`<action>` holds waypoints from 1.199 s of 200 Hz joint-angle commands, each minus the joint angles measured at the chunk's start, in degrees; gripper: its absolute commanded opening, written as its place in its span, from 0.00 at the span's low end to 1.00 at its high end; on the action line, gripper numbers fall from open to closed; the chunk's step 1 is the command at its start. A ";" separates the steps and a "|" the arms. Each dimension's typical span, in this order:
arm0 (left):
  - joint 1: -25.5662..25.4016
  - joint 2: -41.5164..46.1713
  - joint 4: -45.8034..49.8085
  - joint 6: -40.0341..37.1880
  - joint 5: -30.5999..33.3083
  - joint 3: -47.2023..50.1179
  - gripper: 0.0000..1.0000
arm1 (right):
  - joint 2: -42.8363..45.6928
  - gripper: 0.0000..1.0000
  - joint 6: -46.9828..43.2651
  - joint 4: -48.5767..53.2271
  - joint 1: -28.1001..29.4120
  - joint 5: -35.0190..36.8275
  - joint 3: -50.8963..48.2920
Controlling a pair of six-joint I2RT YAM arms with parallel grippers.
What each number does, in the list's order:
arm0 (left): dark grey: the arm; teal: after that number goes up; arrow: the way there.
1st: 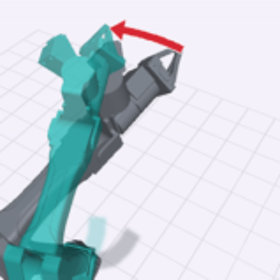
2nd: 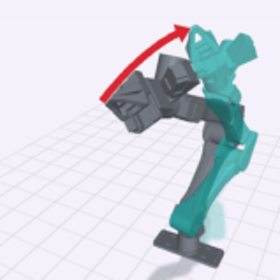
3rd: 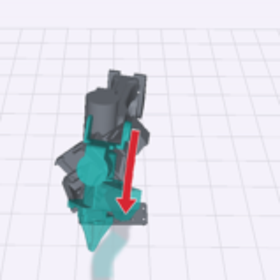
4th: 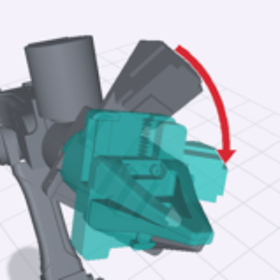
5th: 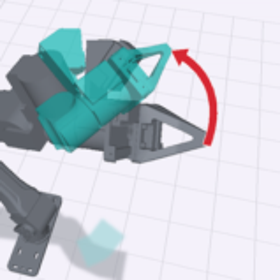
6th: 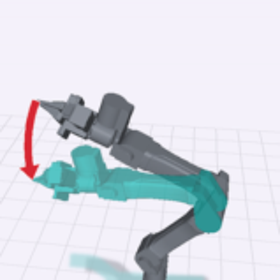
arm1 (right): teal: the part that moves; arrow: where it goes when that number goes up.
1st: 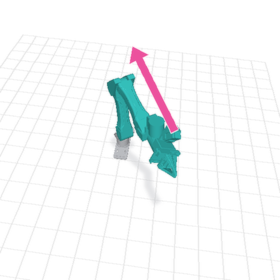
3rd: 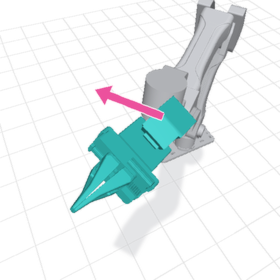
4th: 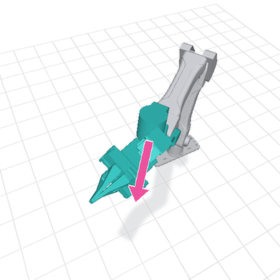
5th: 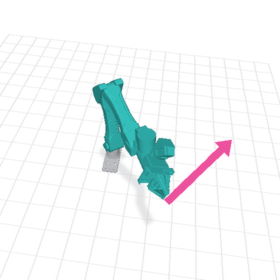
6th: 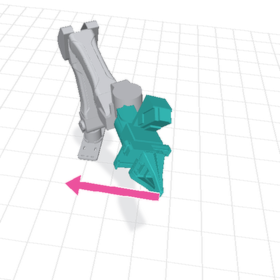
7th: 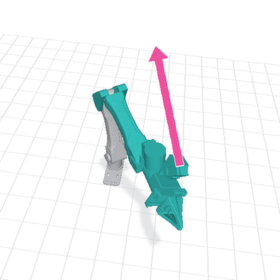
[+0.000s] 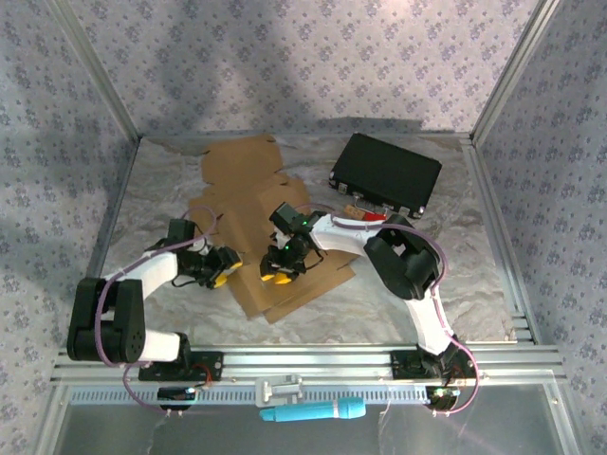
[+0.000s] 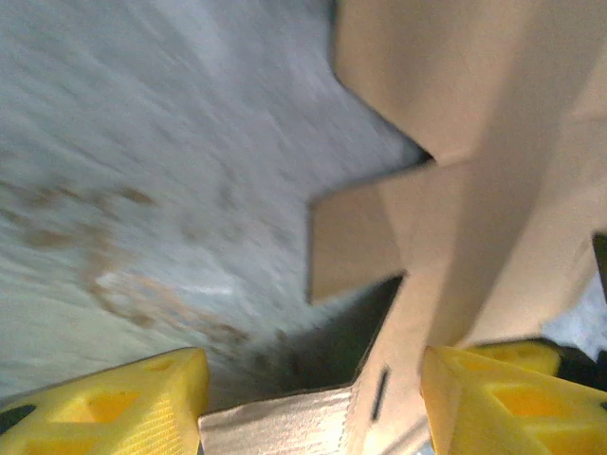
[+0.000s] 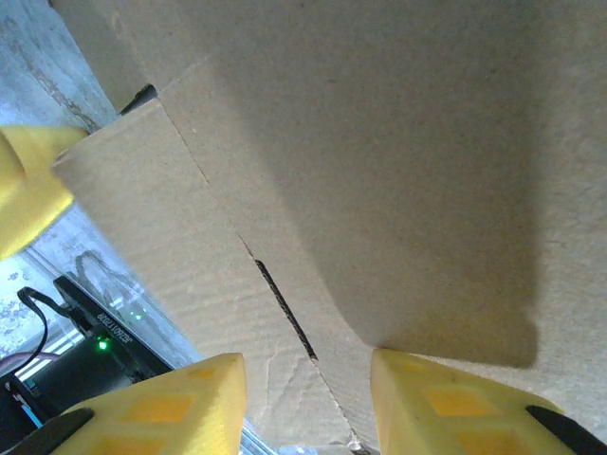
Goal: Fold the paper box
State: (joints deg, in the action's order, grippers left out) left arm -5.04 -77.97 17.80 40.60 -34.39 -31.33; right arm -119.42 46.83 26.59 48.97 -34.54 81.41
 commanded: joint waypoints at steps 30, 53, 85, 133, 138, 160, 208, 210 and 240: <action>-1.36 3.43 2.07 0.95 -7.13 0.72 0.60 | -1.08 0.40 0.41 1.60 -0.80 -0.49 1.47; -1.34 5.00 4.05 0.93 -6.35 -0.04 0.59 | -1.08 0.40 0.21 1.92 -1.06 -0.26 1.33; -1.41 6.87 2.72 2.59 -7.17 0.76 0.56 | -0.83 0.40 0.19 1.76 -1.25 -0.53 1.10; -2.43 5.92 2.15 3.12 -7.02 1.03 0.31 | 0.17 0.40 0.47 1.86 -1.36 -0.63 0.99; -2.44 5.99 2.28 3.17 -6.78 0.92 0.28 | 0.57 0.40 0.61 1.89 -1.43 -0.41 0.87; -2.60 6.65 3.20 4.46 -5.91 -0.18 0.04 | 4.49 0.40 1.54 1.91 -2.11 1.95 0.02; -5.07 13.10 2.54 18.33 -1.01 -9.61 0.00 | 25.52 0.57 9.96 -0.44 -7.84 11.58 -10.55; -5.07 13.31 2.22 19.02 -0.91 -10.10 0.00 | 26.75 0.58 10.61 -0.89 -8.23 11.78 -11.42; -5.43 14.35 -1.60 26.62 0.38 -14.69 0.00 | 40.03 0.69 25.23 -13.62 -12.58 12.64 -27.03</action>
State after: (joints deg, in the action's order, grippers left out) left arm -10.15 -64.79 19.68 58.50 -36.05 -42.09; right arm -86.43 58.19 22.09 38.63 -24.80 65.43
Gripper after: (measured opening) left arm 0.052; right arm 0.658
